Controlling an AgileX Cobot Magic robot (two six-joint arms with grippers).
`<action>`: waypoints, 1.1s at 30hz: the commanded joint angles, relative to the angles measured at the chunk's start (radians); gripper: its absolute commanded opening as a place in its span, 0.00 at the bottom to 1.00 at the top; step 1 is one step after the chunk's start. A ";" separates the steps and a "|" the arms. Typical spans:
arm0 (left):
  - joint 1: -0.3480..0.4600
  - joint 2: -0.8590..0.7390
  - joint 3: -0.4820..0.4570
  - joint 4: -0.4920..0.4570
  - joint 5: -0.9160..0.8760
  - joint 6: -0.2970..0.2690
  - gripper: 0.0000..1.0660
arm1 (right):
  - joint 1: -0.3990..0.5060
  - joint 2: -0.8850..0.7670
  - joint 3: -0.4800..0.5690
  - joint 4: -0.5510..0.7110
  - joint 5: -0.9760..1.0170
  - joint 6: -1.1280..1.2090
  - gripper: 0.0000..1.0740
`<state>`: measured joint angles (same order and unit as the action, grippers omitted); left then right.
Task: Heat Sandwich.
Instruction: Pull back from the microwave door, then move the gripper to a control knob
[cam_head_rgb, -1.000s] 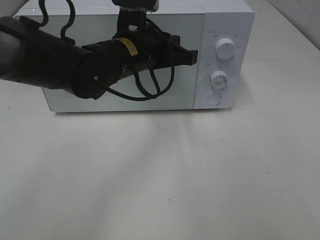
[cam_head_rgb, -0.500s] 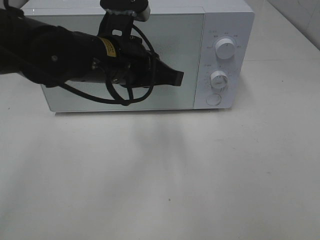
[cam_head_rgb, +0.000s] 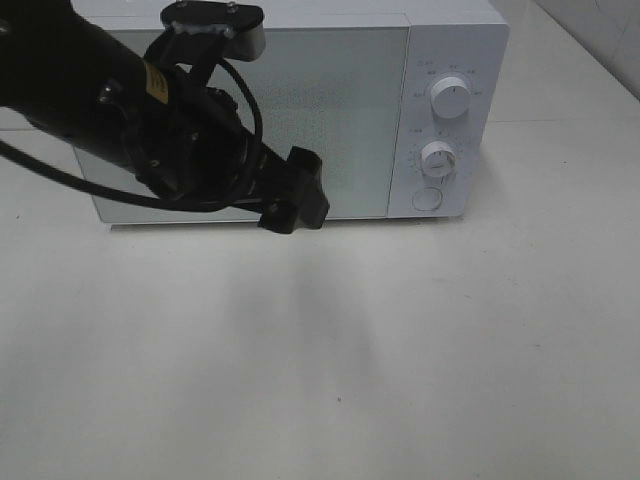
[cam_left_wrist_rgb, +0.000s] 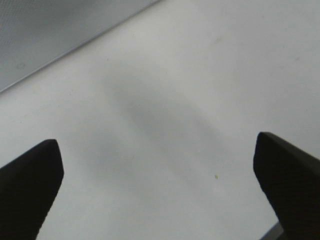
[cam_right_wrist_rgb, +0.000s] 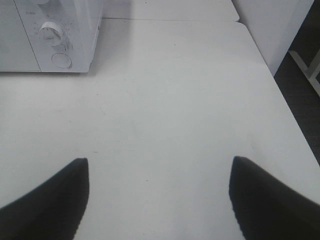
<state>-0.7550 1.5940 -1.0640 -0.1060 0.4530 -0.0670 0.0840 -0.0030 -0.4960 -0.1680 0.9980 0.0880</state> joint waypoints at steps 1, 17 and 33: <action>0.029 -0.049 0.002 0.008 0.124 0.005 0.93 | -0.007 -0.029 0.001 -0.004 -0.005 -0.007 0.70; 0.387 -0.206 0.002 -0.022 0.403 0.010 0.93 | -0.007 -0.029 0.001 -0.004 -0.005 -0.007 0.70; 0.713 -0.371 0.002 0.027 0.651 0.060 0.93 | -0.007 -0.029 0.001 -0.004 -0.005 -0.007 0.70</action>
<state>-0.0530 1.2490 -1.0640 -0.0860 1.0780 -0.0100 0.0840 -0.0030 -0.4960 -0.1680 0.9980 0.0880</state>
